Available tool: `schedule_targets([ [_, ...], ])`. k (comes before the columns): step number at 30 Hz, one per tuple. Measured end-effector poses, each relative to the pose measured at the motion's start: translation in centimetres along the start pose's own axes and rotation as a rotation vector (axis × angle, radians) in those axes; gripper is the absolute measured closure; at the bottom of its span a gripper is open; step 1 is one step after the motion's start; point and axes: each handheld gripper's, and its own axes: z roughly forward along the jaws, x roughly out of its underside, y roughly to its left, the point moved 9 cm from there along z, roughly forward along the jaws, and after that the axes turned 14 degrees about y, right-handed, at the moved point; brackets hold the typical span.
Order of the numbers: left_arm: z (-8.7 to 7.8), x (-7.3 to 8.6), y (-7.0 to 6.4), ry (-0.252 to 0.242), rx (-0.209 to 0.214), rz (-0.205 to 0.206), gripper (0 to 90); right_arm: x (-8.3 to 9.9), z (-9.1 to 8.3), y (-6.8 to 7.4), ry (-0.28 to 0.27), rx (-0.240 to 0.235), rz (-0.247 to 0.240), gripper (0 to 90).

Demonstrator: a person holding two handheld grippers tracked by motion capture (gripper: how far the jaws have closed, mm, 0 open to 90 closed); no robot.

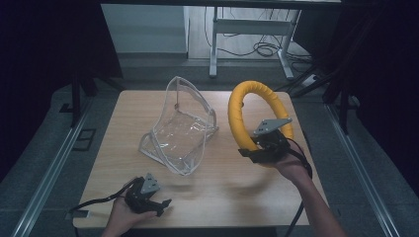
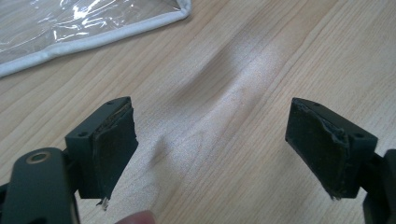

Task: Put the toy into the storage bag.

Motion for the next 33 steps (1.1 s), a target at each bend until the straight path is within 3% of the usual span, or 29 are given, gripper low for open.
schedule_targets([
  [33, 0.3, 0.0, -0.2, 0.008, 0.010, 0.003, 16.2, -3.8, -1.3, 1.4, -0.142, -0.049, -0.014, 50.5],
])
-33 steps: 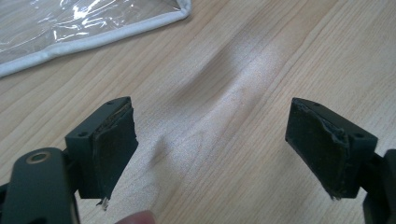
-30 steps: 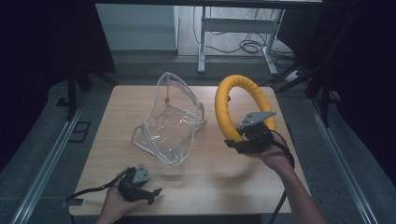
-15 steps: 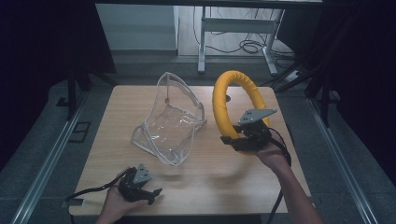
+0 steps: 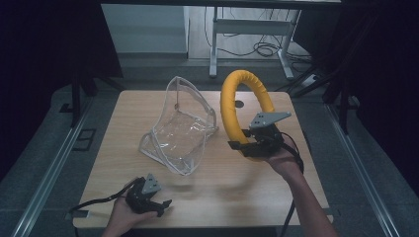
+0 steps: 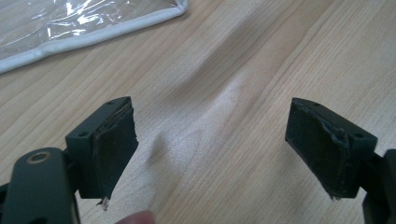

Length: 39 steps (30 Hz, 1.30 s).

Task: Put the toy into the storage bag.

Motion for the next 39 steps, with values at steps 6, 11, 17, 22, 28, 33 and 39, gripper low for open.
schedule_targets([
  [6, 0.0, 0.0, 0.0, 0.000, 0.001, 0.000, 16.3, -0.7, 0.0, 0.3, -0.021, -0.017, 0.001, 50.5],
  [11, 0.0, 0.0, 0.0, 0.003, 0.004, 0.001, 16.2, -1.2, 0.0, 0.5, -0.033, -0.024, 0.002, 50.4],
  [17, 0.0, 0.0, 0.0, 0.004, 0.005, 0.002, 16.2, -1.6, -0.1, 0.7, -0.051, -0.036, 0.007, 50.4],
  [22, 0.0, 0.1, 0.0, 0.005, 0.004, 0.001, 16.2, -1.9, -0.2, 0.7, -0.065, -0.041, 0.008, 50.4],
  [28, 0.0, 0.1, 0.0, 0.007, 0.003, 0.002, 16.2, -2.4, -0.3, 1.0, -0.084, -0.048, 0.010, 50.4],
  [33, 0.1, 0.1, 0.0, 0.008, 0.003, 0.004, 16.2, -2.8, -0.3, 1.2, -0.095, -0.057, 0.006, 50.3],
  [39, 0.0, 0.1, 0.0, 0.007, 0.003, 0.004, 16.2, -3.5, -0.3, 1.5, -0.112, -0.063, 0.002, 50.3],
])
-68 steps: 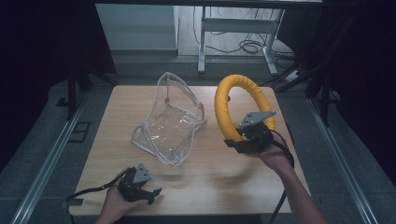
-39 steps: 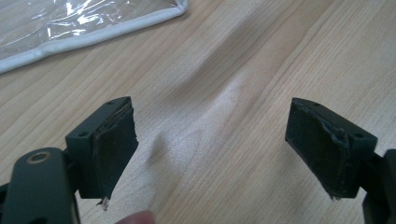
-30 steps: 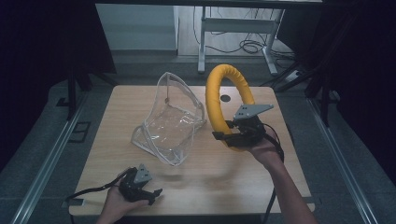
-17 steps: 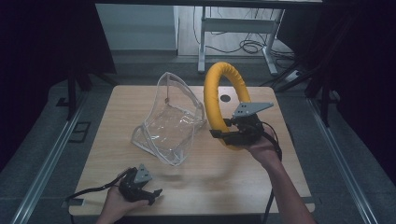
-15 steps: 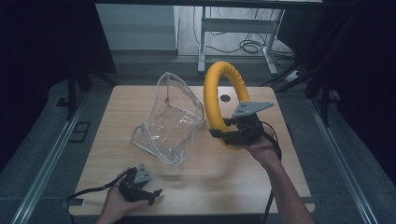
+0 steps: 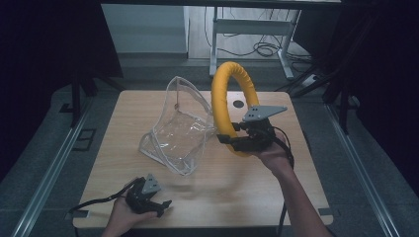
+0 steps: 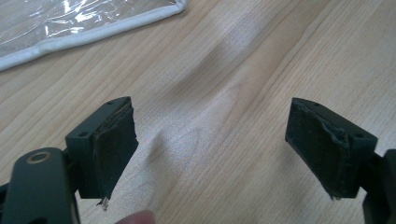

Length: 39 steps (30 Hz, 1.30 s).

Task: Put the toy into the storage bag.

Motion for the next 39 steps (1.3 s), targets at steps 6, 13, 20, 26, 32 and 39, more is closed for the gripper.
schedule_targets([
  [6, 0.0, 0.0, 0.0, 0.002, 0.000, 0.001, 16.2, -0.6, -0.2, 0.3, -0.018, -0.001, -0.005, 50.2],
  [13, 0.0, 0.0, 0.0, 0.003, 0.001, 0.003, 16.2, -1.8, -0.4, 1.1, -0.047, -0.016, -0.016, 50.2],
  [20, 0.0, 0.0, 0.0, 0.000, 0.000, 0.002, 16.2, -3.1, -0.6, 1.9, -0.071, -0.026, -0.040, 50.2],
  [26, 0.0, 0.0, -0.1, 0.001, 0.004, 0.001, 16.2, -4.3, -0.9, 2.8, -0.093, -0.039, -0.059, 50.1],
  [32, -0.1, 0.0, 0.0, -0.001, 0.002, -0.002, 16.2, -5.2, -0.8, 3.4, -0.103, -0.049, -0.074, 50.1],
  [39, -0.2, 0.0, 0.0, -0.002, 0.001, 0.002, 16.2, -6.1, -0.6, 4.0, -0.114, -0.058, -0.084, 50.1],
])
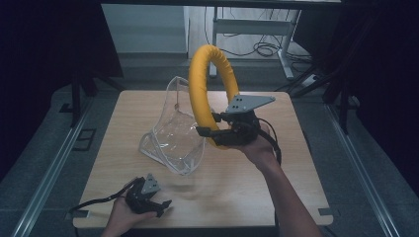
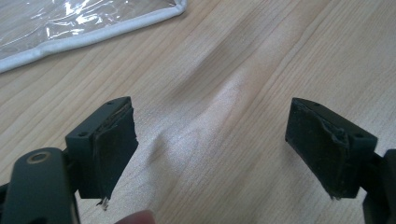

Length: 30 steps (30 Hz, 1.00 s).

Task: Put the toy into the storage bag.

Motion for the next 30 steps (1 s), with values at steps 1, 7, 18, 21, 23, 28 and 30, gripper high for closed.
schedule_targets([
  [1, 0.0, 0.0, 0.0, -0.001, 0.000, 0.000, 16.2, -0.1, 0.0, 0.1, 0.000, -0.002, -0.003, 50.0],
  [7, 0.0, 0.0, 0.0, 0.004, -0.002, 0.001, 16.2, -0.9, 0.4, 0.5, -0.012, -0.012, -0.010, 50.0],
  [18, -0.1, 0.0, 0.1, -0.001, -0.004, 0.003, 16.2, -2.5, 1.0, 1.4, -0.032, -0.027, -0.035, 50.0],
  [21, -0.1, 0.0, 0.1, -0.001, -0.005, 0.002, 16.2, -3.0, 1.1, 1.6, -0.039, -0.036, -0.039, 50.0],
  [23, -0.1, 0.0, 0.1, -0.002, -0.006, 0.003, 16.2, -3.3, 1.3, 1.8, -0.044, -0.042, -0.042, 50.0],
  [28, -0.1, 0.0, 0.1, -0.002, -0.006, 0.004, 16.2, -3.9, 1.7, 2.2, -0.053, -0.053, -0.057, 49.9],
  [30, -0.1, 0.0, 0.1, -0.001, -0.006, 0.004, 16.2, -4.1, 1.8, 2.4, -0.055, -0.058, -0.058, 49.9],
])
